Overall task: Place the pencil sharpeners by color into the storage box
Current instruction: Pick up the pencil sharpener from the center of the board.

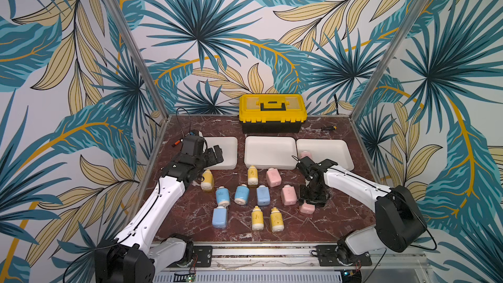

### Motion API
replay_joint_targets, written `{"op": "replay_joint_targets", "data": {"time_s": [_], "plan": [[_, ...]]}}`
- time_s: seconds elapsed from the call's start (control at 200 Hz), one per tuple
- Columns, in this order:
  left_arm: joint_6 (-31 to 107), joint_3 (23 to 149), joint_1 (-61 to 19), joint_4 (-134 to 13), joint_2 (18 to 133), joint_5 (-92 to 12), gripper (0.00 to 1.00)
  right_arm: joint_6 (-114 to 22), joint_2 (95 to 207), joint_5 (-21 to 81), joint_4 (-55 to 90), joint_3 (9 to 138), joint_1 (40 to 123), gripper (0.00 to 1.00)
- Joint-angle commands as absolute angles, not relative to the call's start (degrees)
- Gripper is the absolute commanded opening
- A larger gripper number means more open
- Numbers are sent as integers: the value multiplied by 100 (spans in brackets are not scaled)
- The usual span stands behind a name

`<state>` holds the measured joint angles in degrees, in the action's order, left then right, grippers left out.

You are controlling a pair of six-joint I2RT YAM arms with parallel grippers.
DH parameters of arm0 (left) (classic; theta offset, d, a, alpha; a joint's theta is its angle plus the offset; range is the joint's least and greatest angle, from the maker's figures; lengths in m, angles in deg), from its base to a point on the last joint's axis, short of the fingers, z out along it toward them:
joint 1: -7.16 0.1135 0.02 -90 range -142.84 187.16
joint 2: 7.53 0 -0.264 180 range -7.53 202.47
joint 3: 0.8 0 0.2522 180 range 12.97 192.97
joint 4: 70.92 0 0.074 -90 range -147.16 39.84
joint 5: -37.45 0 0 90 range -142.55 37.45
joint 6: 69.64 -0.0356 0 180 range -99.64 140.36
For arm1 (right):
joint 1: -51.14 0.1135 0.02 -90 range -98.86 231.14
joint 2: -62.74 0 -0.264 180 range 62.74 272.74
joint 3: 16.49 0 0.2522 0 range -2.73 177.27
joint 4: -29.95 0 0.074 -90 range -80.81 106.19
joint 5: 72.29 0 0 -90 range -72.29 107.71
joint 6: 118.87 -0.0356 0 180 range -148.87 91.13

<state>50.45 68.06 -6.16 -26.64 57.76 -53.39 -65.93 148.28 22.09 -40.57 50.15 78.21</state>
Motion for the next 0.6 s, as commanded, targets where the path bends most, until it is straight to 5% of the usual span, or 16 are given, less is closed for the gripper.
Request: {"op": "replay_joint_targets", "data": {"time_s": [0.0,0.185,0.596], "plan": [[5042,6874,-635,-2640,5812,-5308,99,-6580,14951,2359,-3809,4712,7829,52],[5033,6879,-633,-2641,5794,-5310,99,-6528,14936,2304,-3850,4732,7812,43],[5007,6876,-637,-2643,5798,-5327,99,-6121,14865,2019,-4412,5277,7674,42]]}}
